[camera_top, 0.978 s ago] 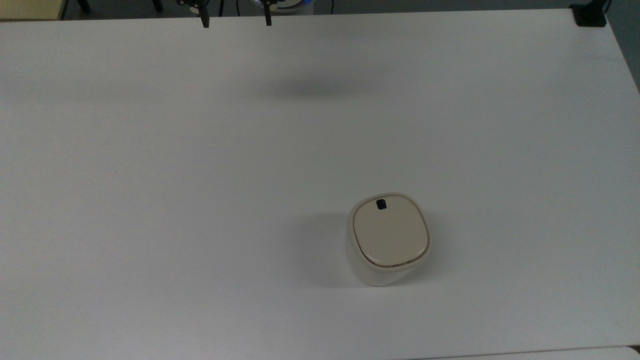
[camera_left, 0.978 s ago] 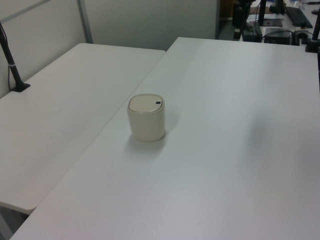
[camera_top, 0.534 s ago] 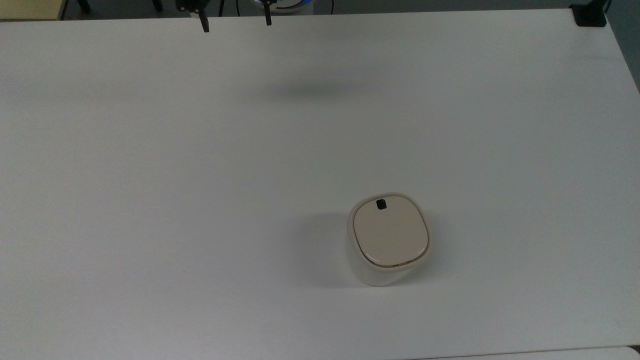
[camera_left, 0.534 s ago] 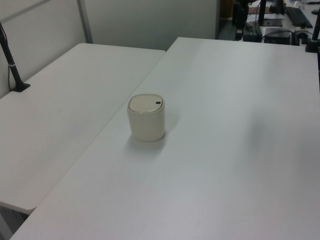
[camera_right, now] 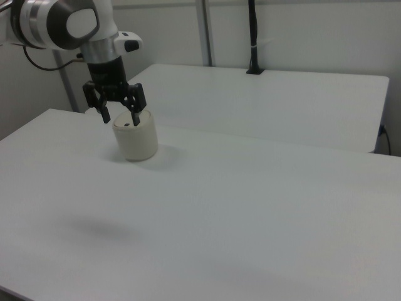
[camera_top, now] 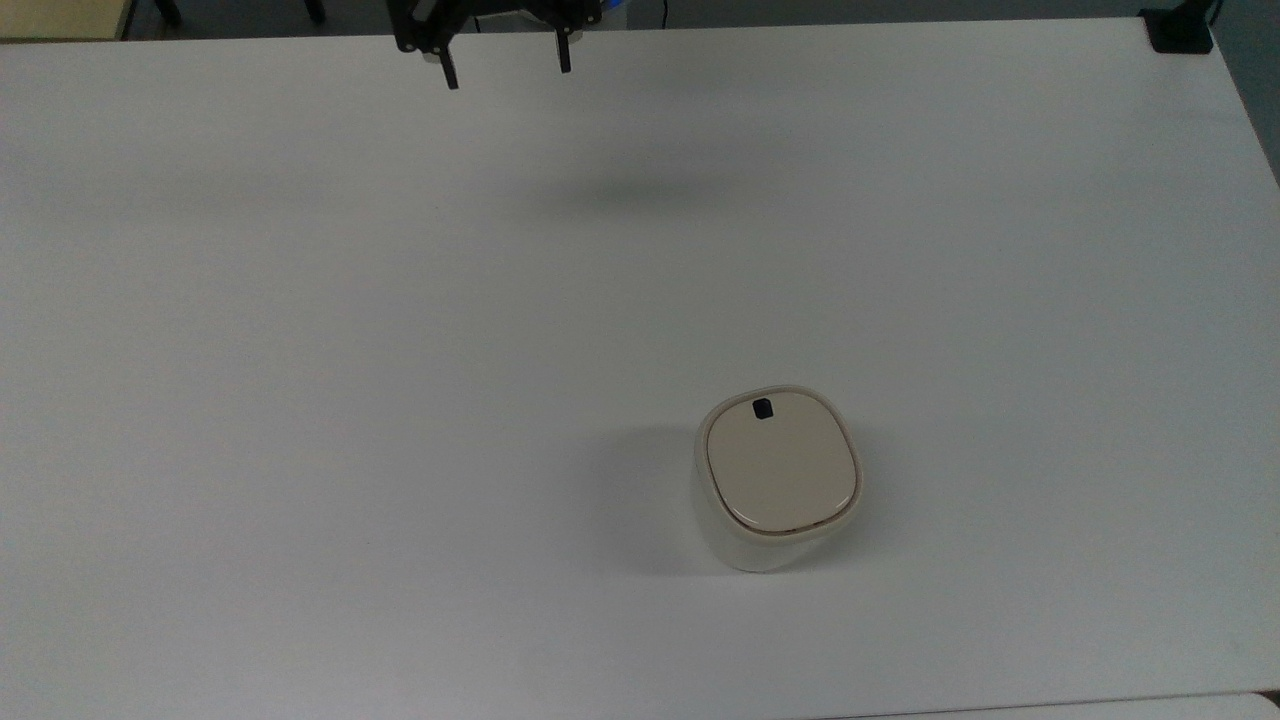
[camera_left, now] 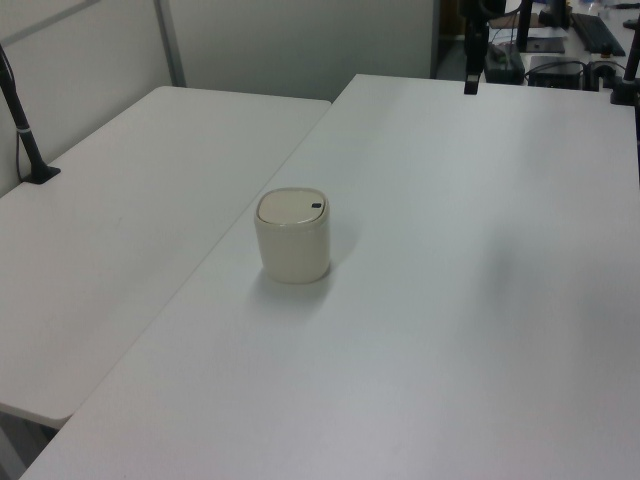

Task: Open the trash bin
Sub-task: 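Move the gripper over the cream bin's lid and lower it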

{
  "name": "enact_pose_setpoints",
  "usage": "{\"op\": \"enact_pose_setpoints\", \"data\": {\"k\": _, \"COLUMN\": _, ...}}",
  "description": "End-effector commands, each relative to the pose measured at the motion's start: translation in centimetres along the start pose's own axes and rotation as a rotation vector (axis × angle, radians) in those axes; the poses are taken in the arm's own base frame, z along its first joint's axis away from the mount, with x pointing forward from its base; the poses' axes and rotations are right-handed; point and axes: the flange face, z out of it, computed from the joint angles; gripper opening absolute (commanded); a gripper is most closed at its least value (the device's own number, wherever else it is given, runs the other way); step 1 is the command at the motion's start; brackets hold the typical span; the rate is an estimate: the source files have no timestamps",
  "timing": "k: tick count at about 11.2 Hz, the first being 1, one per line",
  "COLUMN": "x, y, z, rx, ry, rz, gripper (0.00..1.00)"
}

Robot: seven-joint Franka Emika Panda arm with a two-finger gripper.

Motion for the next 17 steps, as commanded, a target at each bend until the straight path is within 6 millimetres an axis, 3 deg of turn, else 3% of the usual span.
{"op": "enact_pose_setpoints", "data": {"k": 1, "x": 1.8, "y": -2.4, "z": 0.8, "rx": -0.007, "ry": 0.043, "rz": 0.150, "gripper": 0.70}}
{"op": "enact_pose_setpoints", "data": {"k": 2, "x": 2.4, "y": -2.9, "z": 1.2, "rx": -0.006, "ry": 0.060, "rz": 0.216, "gripper": 0.62}}
{"op": "enact_pose_setpoints", "data": {"k": 3, "x": 3.3, "y": -3.7, "z": 1.9, "rx": -0.001, "ry": 0.076, "rz": 0.302, "gripper": 0.37}}
{"op": "enact_pose_setpoints", "data": {"k": 4, "x": 4.4, "y": -4.3, "z": 1.9, "rx": 0.002, "ry": 0.097, "rz": 0.362, "gripper": 0.21}}
{"op": "enact_pose_setpoints", "data": {"k": 5, "x": 6.0, "y": -6.0, "z": 2.5, "rx": -0.001, "ry": 0.116, "rz": 0.444, "gripper": 0.07}}
{"op": "enact_pose_setpoints", "data": {"k": 6, "x": 7.6, "y": -7.2, "z": 3.0, "rx": 0.005, "ry": 0.153, "rz": 0.519, "gripper": 0.00}}
{"op": "enact_pose_setpoints", "data": {"k": 9, "x": 9.7, "y": -7.9, "z": 4.5, "rx": 0.034, "ry": 0.221, "rz": 0.659, "gripper": 0.00}}
{"op": "enact_pose_setpoints", "data": {"k": 10, "x": 10.9, "y": -8.6, "z": 6.0, "rx": 0.056, "ry": 0.248, "rz": 0.731, "gripper": 0.00}}
{"op": "enact_pose_setpoints", "data": {"k": 13, "x": 13.0, "y": -12.4, "z": 8.7, "rx": 0.100, "ry": 0.324, "rz": 0.808, "gripper": 0.00}}
{"op": "enact_pose_setpoints", "data": {"k": 17, "x": 15.0, "y": -14.7, "z": 11.7, "rx": 0.164, "ry": 0.406, "rz": 0.902, "gripper": 0.00}}
